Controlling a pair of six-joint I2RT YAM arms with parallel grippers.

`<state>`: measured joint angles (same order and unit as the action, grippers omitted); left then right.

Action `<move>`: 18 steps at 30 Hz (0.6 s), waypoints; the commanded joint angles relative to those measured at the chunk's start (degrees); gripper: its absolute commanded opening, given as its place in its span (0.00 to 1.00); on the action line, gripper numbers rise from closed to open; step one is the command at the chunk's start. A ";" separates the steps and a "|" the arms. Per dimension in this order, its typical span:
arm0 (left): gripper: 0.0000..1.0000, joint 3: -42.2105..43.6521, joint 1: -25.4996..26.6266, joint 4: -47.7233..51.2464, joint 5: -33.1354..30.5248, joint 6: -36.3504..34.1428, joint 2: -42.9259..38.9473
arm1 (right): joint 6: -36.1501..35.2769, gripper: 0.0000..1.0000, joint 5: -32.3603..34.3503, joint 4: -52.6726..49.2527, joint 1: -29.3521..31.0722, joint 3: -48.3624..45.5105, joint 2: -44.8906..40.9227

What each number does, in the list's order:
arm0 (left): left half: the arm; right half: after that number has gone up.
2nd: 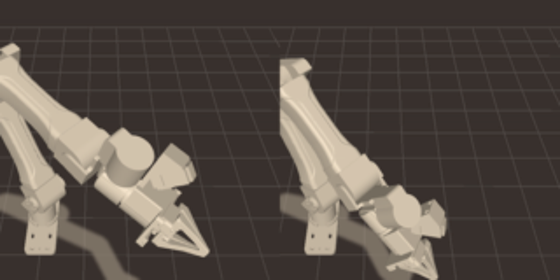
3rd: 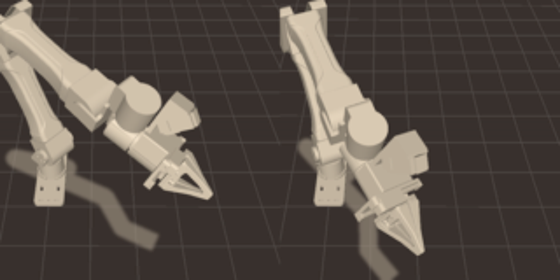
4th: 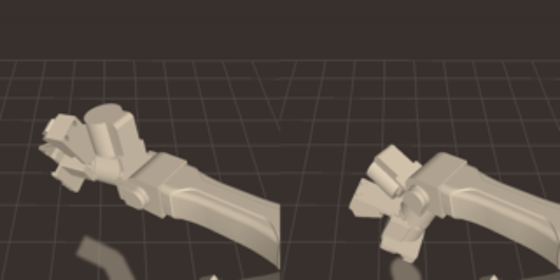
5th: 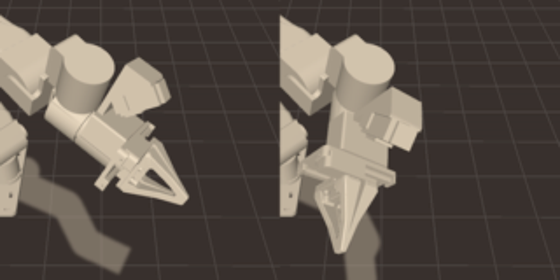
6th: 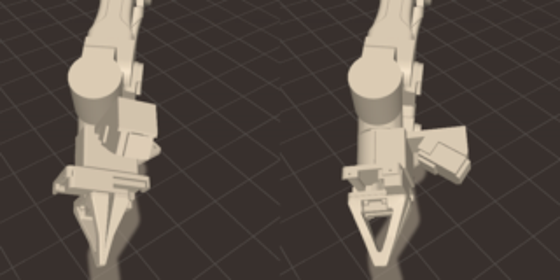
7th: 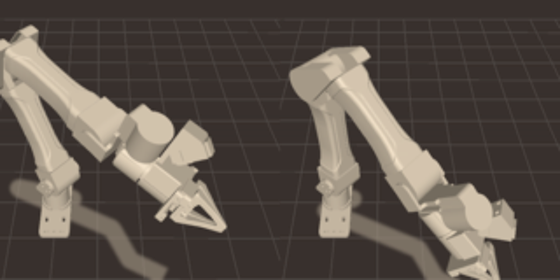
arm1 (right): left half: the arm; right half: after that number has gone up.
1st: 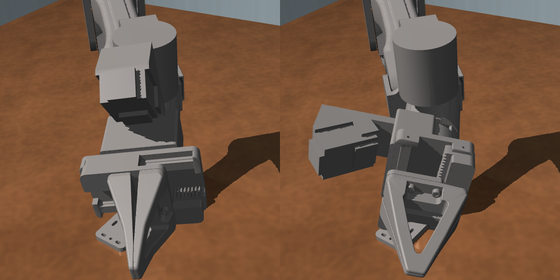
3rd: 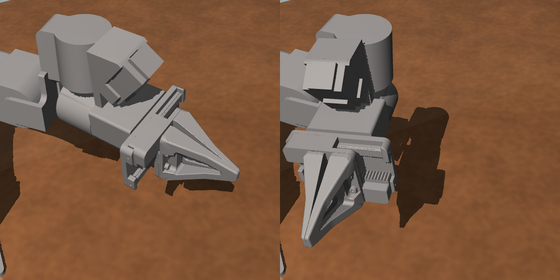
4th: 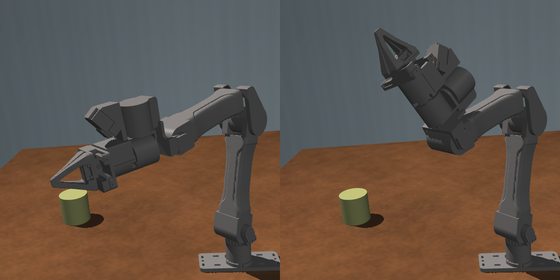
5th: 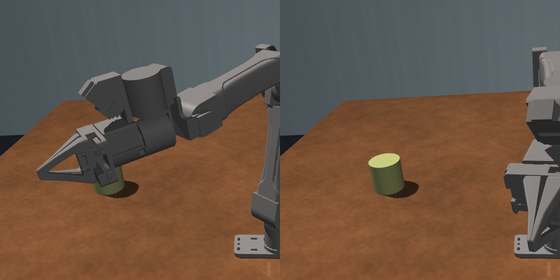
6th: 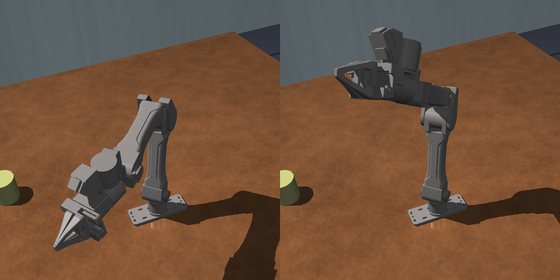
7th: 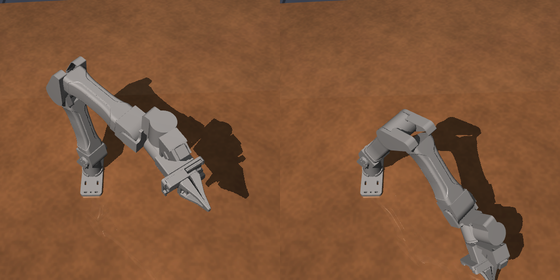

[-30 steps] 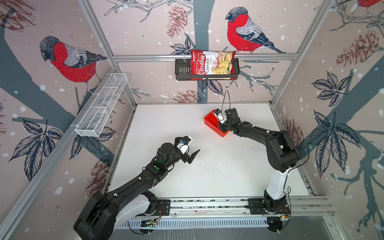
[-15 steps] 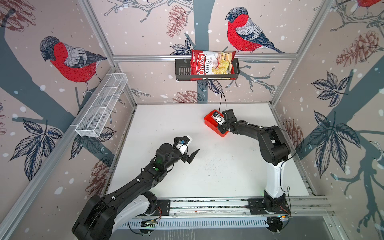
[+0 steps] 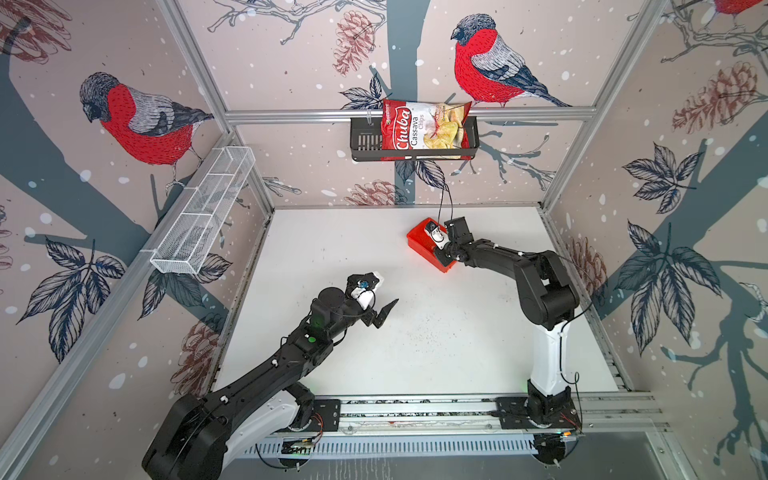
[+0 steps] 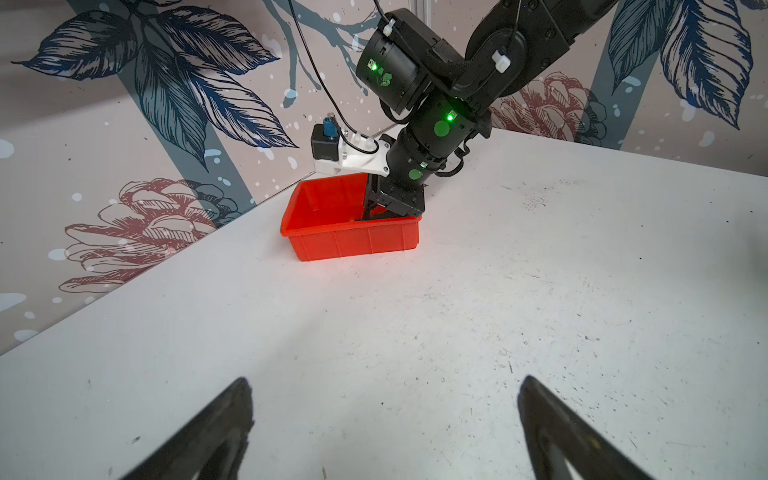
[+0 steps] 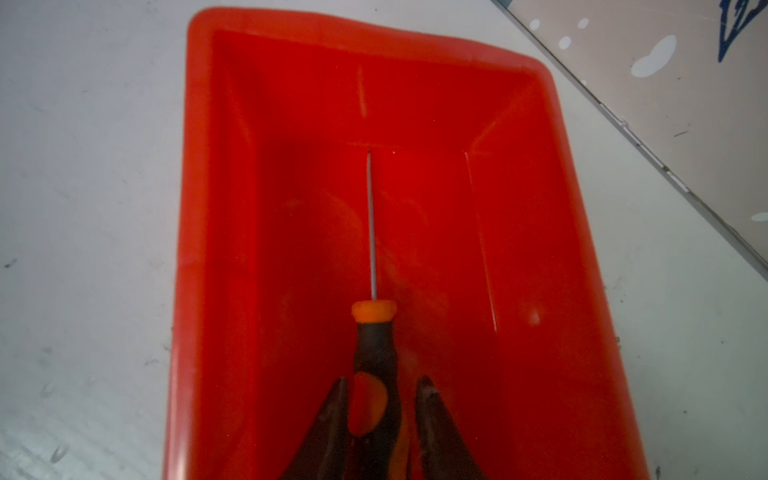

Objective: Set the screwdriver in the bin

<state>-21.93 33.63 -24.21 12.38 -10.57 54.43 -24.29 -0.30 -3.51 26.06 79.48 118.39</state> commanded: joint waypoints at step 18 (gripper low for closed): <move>0.98 2.79 -0.05 -5.10 -9.55 6.66 -5.69 | 7.59 1.00 -5.06 15.40 -3.02 -20.14 -25.08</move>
<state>-19.55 33.63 -26.52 7.68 -5.82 49.36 -19.31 -3.88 6.13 23.44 62.26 96.64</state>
